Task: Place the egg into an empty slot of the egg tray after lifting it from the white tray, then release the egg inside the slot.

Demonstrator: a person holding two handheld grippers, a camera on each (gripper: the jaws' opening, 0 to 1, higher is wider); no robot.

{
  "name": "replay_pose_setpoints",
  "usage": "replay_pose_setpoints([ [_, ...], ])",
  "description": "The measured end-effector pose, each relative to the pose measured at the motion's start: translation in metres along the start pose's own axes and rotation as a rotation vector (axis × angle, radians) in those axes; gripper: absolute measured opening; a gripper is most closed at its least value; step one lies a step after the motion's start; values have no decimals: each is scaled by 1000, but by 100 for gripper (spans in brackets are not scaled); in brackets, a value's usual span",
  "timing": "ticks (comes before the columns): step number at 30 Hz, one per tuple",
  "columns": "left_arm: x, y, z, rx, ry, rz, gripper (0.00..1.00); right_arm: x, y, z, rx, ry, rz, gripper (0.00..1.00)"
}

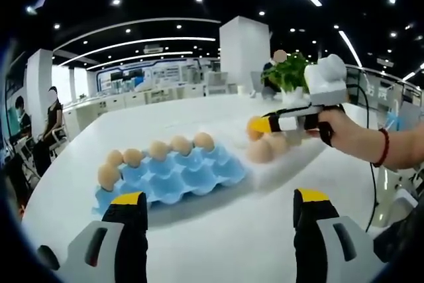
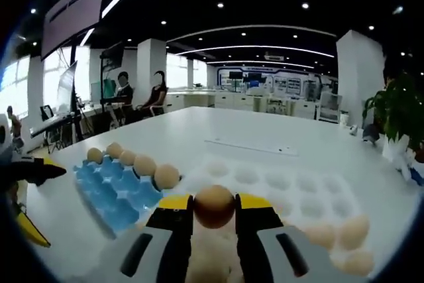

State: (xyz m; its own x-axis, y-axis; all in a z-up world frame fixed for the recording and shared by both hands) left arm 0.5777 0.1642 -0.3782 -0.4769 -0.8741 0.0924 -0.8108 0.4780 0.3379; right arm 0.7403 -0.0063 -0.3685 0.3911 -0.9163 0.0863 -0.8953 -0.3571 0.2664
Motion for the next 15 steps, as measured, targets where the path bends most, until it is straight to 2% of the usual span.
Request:
replay_pose_setpoints([
  [10,-16,1,-1,-1,3,-5,93,-19,-2,-2,9,19,-58,26],
  [15,-17,2,-1,-2,2,-9,93,-31,-3,-5,19,27,-91,26],
])
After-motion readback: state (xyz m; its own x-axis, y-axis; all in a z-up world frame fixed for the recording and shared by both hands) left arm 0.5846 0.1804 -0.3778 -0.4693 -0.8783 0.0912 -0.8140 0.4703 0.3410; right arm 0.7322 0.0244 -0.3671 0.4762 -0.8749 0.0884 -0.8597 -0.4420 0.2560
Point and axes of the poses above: the point that each gripper's makers call its tool centre point, and the gripper's own axes: y roughly backward along the fingers, x roughly to its right, z roughly out of its underside, the point moved 6 cm from there along y, roughly backward along the fingers, and after that the axes turned 15 degrees about z, right-handed, at the moved point
